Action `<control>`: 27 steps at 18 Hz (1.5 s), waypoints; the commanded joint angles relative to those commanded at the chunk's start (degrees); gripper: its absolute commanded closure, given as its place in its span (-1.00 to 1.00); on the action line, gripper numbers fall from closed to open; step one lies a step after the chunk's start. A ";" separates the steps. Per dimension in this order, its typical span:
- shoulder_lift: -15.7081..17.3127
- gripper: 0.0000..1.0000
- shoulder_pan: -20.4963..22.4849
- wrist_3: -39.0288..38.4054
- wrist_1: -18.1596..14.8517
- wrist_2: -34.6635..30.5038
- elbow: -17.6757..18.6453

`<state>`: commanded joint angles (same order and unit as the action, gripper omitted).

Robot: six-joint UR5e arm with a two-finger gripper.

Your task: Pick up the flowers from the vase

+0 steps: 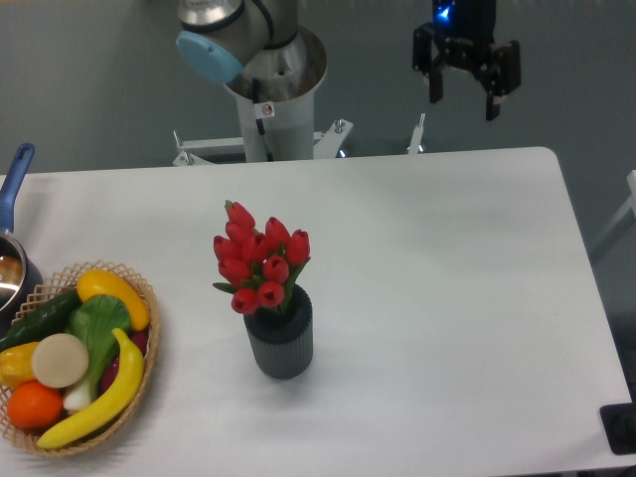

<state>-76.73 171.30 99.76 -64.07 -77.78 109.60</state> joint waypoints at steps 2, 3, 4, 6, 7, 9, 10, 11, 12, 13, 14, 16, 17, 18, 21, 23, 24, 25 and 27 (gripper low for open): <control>0.00 -1.00 -0.09 -0.53 0.00 0.61 0.00; 0.00 -1.00 0.09 -0.53 -0.09 1.40 0.00; 0.00 -1.00 0.17 -0.62 -0.17 2.28 0.17; 0.09 -1.00 0.00 -0.70 -0.09 2.81 0.61; 0.09 -1.00 -0.09 -0.79 0.00 2.90 0.79; 0.09 -1.00 -0.35 -1.14 0.09 2.99 1.40; 0.00 -1.00 -0.44 -2.27 0.09 3.34 1.58; 0.00 -1.00 -0.53 -4.20 0.09 3.95 1.67; 0.00 -1.00 -0.70 -6.57 0.09 4.65 1.76; 0.00 -1.00 -0.88 -8.94 0.26 5.70 2.19; 0.09 -1.00 -0.97 -10.88 0.35 7.19 2.46; -0.52 -1.00 -1.05 -13.87 0.96 11.06 2.90; -0.61 -1.00 -1.05 -14.84 1.23 12.29 3.34; -0.70 -1.00 -1.14 -15.38 1.32 12.83 3.60; -1.05 -1.00 -1.58 -16.35 2.28 14.67 3.69; -1.75 -1.00 -1.85 -18.10 4.30 17.83 4.48; -1.93 -1.00 -1.85 -19.06 5.44 19.58 4.74; -2.11 -1.00 -1.93 -19.77 6.67 21.43 5.18; -2.81 -1.00 -2.19 -20.22 8.34 25.03 6.06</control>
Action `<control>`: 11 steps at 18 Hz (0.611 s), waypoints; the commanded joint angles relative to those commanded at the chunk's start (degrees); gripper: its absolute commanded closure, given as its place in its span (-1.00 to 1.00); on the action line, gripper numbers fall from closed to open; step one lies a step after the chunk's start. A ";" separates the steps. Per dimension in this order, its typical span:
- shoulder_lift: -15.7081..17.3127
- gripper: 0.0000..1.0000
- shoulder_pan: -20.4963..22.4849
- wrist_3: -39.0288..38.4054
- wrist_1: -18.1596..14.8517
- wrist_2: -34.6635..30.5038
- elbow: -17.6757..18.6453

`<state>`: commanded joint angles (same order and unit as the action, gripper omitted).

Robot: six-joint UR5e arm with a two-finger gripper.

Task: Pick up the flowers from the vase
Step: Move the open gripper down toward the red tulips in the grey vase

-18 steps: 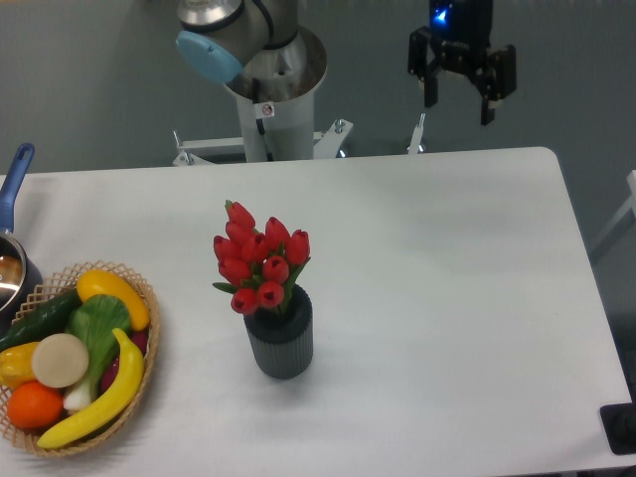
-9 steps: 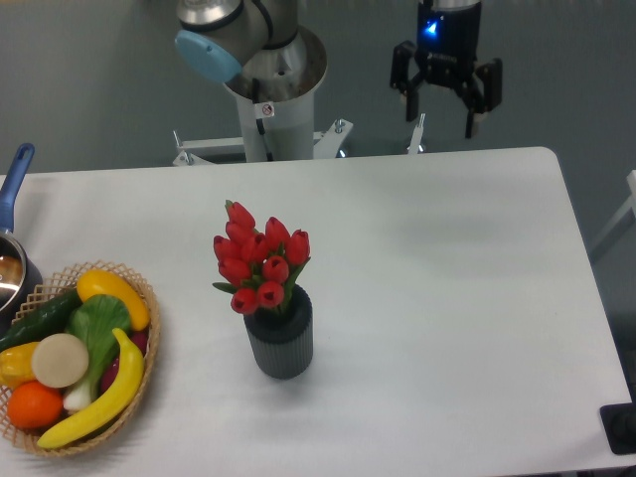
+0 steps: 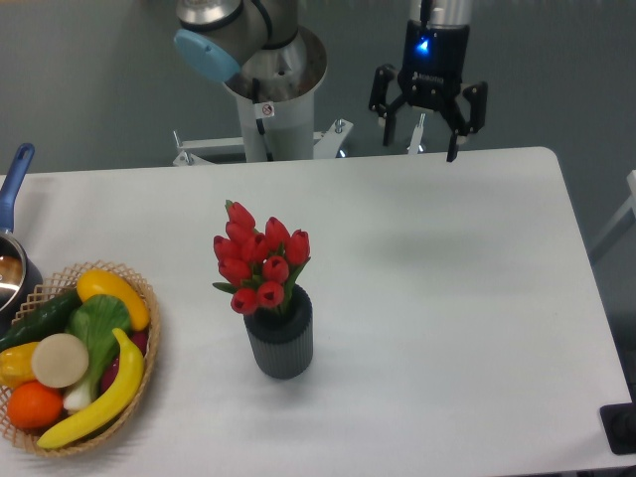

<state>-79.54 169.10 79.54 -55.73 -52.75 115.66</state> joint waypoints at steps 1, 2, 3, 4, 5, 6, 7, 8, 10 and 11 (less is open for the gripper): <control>-0.35 -1.00 -0.44 0.09 0.53 1.32 0.44; -0.79 -1.00 -0.62 0.44 1.32 1.95 0.88; -1.23 -1.00 -1.05 0.61 2.37 2.04 1.49; -1.58 -1.00 -1.84 0.62 3.60 2.04 1.85; -2.19 -1.00 -2.46 0.70 5.09 2.04 2.20; -3.07 -1.00 -3.33 1.23 5.97 2.04 2.29; -3.86 -1.00 -4.39 1.84 6.24 2.13 2.29; -4.65 -1.00 -5.79 2.19 6.25 2.13 2.29; -6.06 -1.00 -7.82 2.37 6.34 2.74 2.20; -6.59 -1.00 -8.61 2.55 6.60 3.53 2.20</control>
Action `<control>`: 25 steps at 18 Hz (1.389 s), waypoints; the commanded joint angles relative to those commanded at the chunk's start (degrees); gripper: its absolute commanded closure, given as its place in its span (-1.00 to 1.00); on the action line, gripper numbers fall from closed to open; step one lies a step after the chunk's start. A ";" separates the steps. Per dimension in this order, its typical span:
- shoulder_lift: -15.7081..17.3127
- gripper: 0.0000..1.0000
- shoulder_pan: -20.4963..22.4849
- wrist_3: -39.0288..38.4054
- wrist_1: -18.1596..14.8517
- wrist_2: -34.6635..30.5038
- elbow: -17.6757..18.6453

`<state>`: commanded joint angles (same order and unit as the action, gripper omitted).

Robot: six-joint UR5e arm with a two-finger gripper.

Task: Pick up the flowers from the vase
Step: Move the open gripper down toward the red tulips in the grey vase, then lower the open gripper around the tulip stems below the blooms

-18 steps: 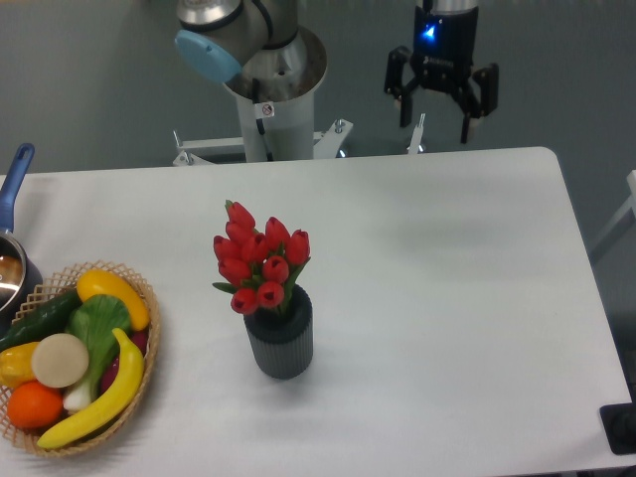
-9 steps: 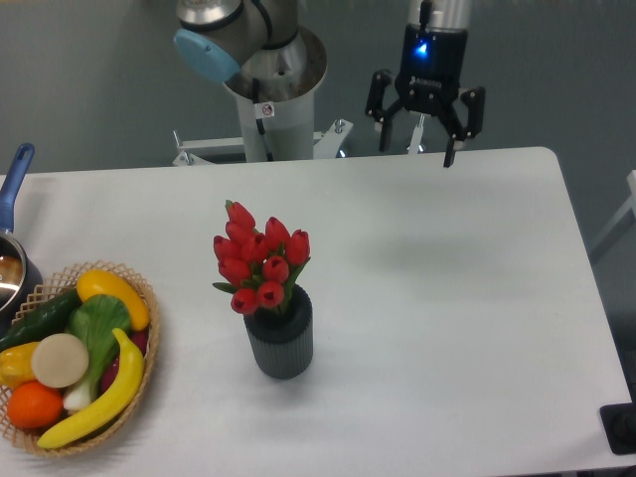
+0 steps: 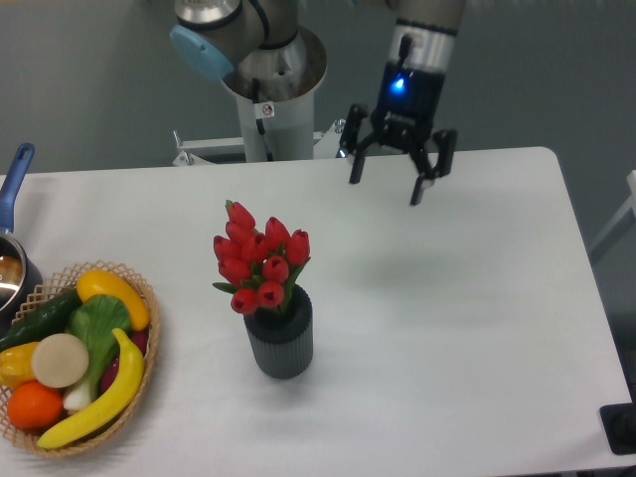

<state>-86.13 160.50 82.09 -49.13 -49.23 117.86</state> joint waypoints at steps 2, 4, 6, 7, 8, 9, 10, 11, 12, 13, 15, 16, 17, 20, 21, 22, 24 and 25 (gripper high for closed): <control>-0.97 -1.00 -1.15 0.00 0.88 1.15 0.09; -1.76 -1.00 -2.37 0.44 0.97 1.24 -0.09; -2.55 -1.00 -3.52 2.10 1.06 2.81 -0.09; -3.08 -1.00 -3.61 2.72 1.23 4.39 -0.09; -3.69 -1.00 -3.70 3.51 1.32 5.71 -0.09; -4.48 -1.00 -3.79 4.74 1.50 6.59 -0.09; -5.01 -1.00 -3.87 5.97 1.58 7.30 -0.17; -5.54 -1.00 -4.05 6.85 1.58 7.82 -0.18; -6.06 -1.00 -4.31 7.47 1.58 8.09 -0.18; -6.59 -1.00 -4.49 7.65 1.58 8.53 -0.35; -7.65 -1.00 -5.37 7.56 1.58 11.77 -0.44; -8.17 -1.00 -5.37 7.30 1.58 13.26 -0.35; -8.61 -1.00 -5.37 7.04 1.50 14.24 -0.35; -9.76 -1.00 -5.46 6.68 1.50 16.44 -0.53; -10.37 -1.00 -5.46 6.59 1.50 16.62 -0.61; -10.72 -1.00 -5.37 6.59 1.50 16.71 -0.62; -10.99 -1.00 -5.54 6.51 1.50 16.79 -0.61; -11.17 -1.00 -5.46 6.24 1.50 17.14 -0.62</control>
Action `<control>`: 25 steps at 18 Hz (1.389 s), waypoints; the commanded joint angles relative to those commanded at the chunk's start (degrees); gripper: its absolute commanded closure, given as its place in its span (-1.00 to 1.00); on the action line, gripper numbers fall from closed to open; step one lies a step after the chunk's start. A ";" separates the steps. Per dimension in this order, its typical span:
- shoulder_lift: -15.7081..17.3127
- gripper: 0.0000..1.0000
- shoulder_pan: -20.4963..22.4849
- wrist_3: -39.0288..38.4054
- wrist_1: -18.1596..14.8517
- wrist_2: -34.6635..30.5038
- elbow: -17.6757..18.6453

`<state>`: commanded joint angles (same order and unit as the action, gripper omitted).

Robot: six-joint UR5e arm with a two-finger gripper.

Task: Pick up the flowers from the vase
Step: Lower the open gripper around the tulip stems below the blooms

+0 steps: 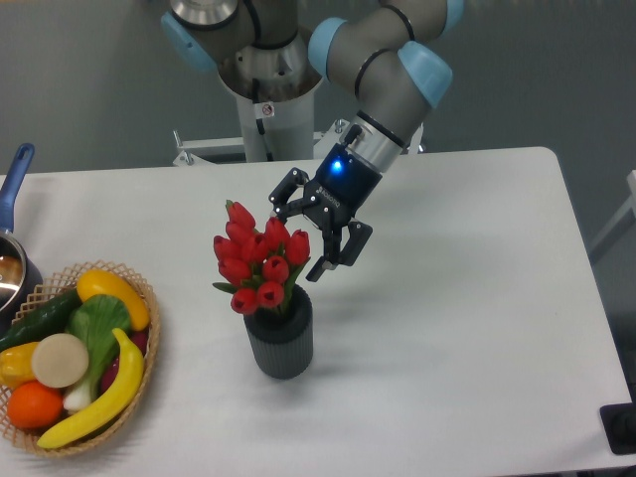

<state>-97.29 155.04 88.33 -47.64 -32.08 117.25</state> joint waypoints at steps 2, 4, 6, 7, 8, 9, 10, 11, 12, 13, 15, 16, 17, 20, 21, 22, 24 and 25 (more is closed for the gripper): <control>-0.26 -1.00 -0.09 -0.79 0.00 1.23 0.00; -0.79 -1.00 -0.61 -0.88 0.00 1.50 -0.26; -1.41 -1.00 -0.88 -0.97 0.00 2.46 -0.44; -1.67 -1.00 -0.88 -0.97 0.00 3.68 -0.44; -1.85 -1.00 -0.97 -0.97 0.00 4.48 -0.44; -2.11 -1.00 -1.05 -0.97 0.00 4.57 -0.44; -2.11 -1.00 -1.05 -0.97 0.00 4.57 -0.35; -2.37 -1.00 -1.40 -0.97 0.00 4.75 -0.44; -2.55 -1.00 -1.67 -0.97 0.00 5.27 -0.79; -2.90 -1.00 -1.76 -0.97 0.00 5.62 -1.05; -3.25 -1.00 -2.02 -0.97 0.00 5.72 -1.67; -3.25 -1.00 -2.37 -0.97 0.00 5.72 -1.67; -3.25 -1.00 -2.37 -0.97 0.00 5.72 -1.67; -3.25 -1.00 -2.46 -0.97 0.00 6.15 -1.84; -3.25 -0.98 -2.46 -0.97 0.00 6.24 -1.85; -3.25 -0.87 -2.46 -0.97 0.00 6.42 -1.85; -3.25 -0.79 -2.55 -0.97 0.00 6.51 -2.02; -3.25 -0.79 -2.55 -0.97 0.00 6.51 -2.11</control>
<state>-100.55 152.49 87.36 -47.64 -25.58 115.14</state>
